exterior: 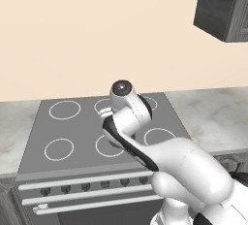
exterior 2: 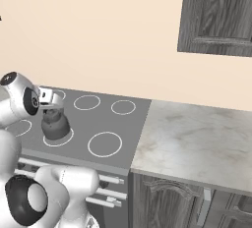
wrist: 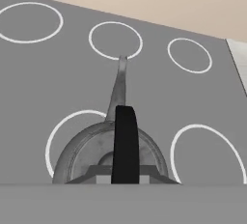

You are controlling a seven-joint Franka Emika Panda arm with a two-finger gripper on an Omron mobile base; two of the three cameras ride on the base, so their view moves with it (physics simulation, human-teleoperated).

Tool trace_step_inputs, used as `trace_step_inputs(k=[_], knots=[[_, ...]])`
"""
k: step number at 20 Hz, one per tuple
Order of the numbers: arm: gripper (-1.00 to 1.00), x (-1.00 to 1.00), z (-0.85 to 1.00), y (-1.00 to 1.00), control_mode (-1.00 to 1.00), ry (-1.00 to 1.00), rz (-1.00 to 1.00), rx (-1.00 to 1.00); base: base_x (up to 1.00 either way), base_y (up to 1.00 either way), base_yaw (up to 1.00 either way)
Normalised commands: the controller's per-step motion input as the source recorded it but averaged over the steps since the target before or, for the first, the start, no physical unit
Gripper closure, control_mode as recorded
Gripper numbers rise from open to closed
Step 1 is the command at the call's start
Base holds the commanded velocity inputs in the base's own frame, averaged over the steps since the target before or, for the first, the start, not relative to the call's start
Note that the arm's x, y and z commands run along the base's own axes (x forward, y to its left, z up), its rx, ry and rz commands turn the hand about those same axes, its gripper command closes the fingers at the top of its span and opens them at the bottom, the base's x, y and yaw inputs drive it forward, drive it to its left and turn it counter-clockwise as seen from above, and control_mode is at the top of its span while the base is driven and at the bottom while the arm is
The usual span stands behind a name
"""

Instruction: The kettle is done boiling. Turn off the stove, then wait for 300 timesteps before moving the kettle to the dining table.

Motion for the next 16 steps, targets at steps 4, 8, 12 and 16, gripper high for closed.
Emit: trace_step_inputs(k=[4,8,12,16], knots=[[1.0,-0.33,0.27,-0.33,-1.0,-0.09,-0.02,0.0,0.0,0.0,0.0],[1.0,-0.37,0.34,-0.34,-1.0,-0.06,-0.02,0.0,0.0,0.0,0.0],[1.0,-0.41,0.37,-0.38,-1.0,-0.03,-0.03,0.0,0.0,0.0,0.0],[1.0,-0.45,0.4,-0.34,-1.0,-0.02,-0.02,0.0,0.0,0.0,0.0]])
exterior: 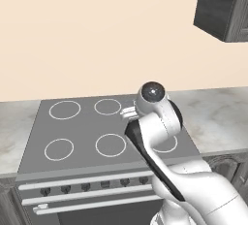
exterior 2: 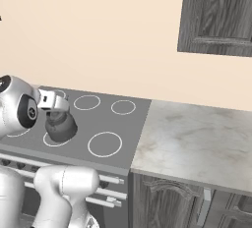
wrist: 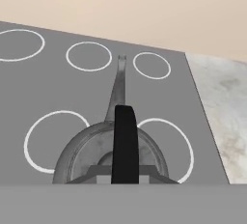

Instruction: The kettle is done boiling. Turn off the stove, then wait for 300 timesteps before moving the kettle to the dining table.

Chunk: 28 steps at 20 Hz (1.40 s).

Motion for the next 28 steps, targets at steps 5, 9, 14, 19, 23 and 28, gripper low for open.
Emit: trace_step_inputs(k=[5,9,14,19,23,28], knots=[[1.0,-0.4,0.38,-0.3,-1.0,0.0,-0.02,0.0,0.0,0.0,0.0],[1.0,-0.12,0.12,-0.12,-1.0,0.0,0.0,0.0,0.0,0.0,0.0],[1.0,0.0,0.0,0.0,-1.0,0.0,0.0,0.0,0.0,0.0,0.0],[1.0,0.0,0.0,0.0,1.0,0.0,0.0,0.0,-0.28,-0.01,-0.06],[1.0,0.0,0.0,0.0,1.0,0.0,0.0,0.0,-0.42,0.0,-0.17],[1.0,0.0,0.0,0.0,1.0,0.0,0.0,0.0,-0.37,0.0,-0.22]])
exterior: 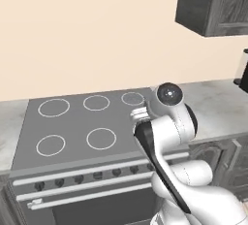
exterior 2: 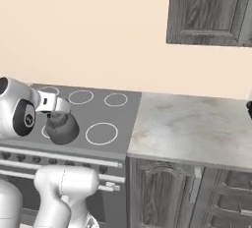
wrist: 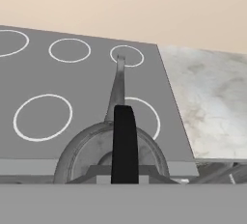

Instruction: The kettle is done boiling. Turn off the stove, then wait for 300 timesteps before moving the kettle to the dining table.

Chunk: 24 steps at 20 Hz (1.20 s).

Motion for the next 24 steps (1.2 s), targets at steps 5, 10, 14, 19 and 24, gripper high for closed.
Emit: trace_step_inputs(k=[5,10,14,19,24], knots=[[1.0,0.0,0.0,0.0,1.0,0.0,0.0,0.0,-0.3,-0.12,-0.28],[1.0,0.0,0.0,0.0,1.0,0.0,0.0,0.0,-0.21,-0.29,-0.32],[1.0,0.0,0.0,0.0,1.0,0.0,0.0,0.0,-0.2,-0.33,-0.36],[1.0,0.0,0.0,0.0,1.0,0.0,0.0,0.0,-0.17,-0.41,-0.39],[1.0,0.0,0.0,0.0,1.0,0.0,0.0,0.0,-0.12,-0.43,-0.41]])
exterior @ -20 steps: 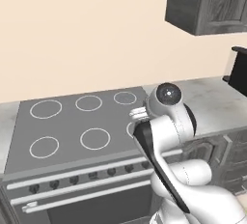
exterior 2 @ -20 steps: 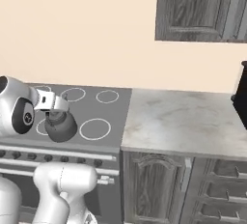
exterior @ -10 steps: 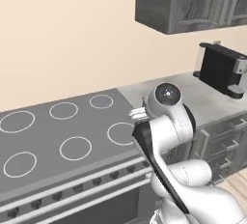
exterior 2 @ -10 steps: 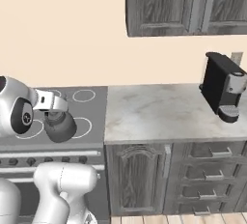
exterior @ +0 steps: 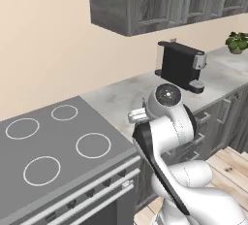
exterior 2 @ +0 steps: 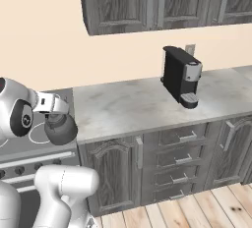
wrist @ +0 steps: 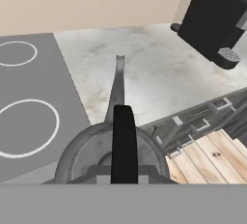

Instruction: The kettle is done boiling. Turn off the stove, then wait for 300 timesteps before moving the kettle to the dining table.

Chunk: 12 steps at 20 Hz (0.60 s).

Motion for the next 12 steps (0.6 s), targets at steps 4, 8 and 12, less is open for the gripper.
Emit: trace_step_inputs(k=[4,8,12], knots=[[1.0,0.0,0.0,0.0,1.0,0.0,0.0,0.0,-0.1,-0.45,-0.4],[1.0,0.0,0.0,0.0,1.0,0.0,0.0,0.0,-0.11,-0.45,-0.4],[1.0,0.0,0.0,0.0,1.0,0.0,0.0,0.0,-0.1,-0.45,-0.39]])
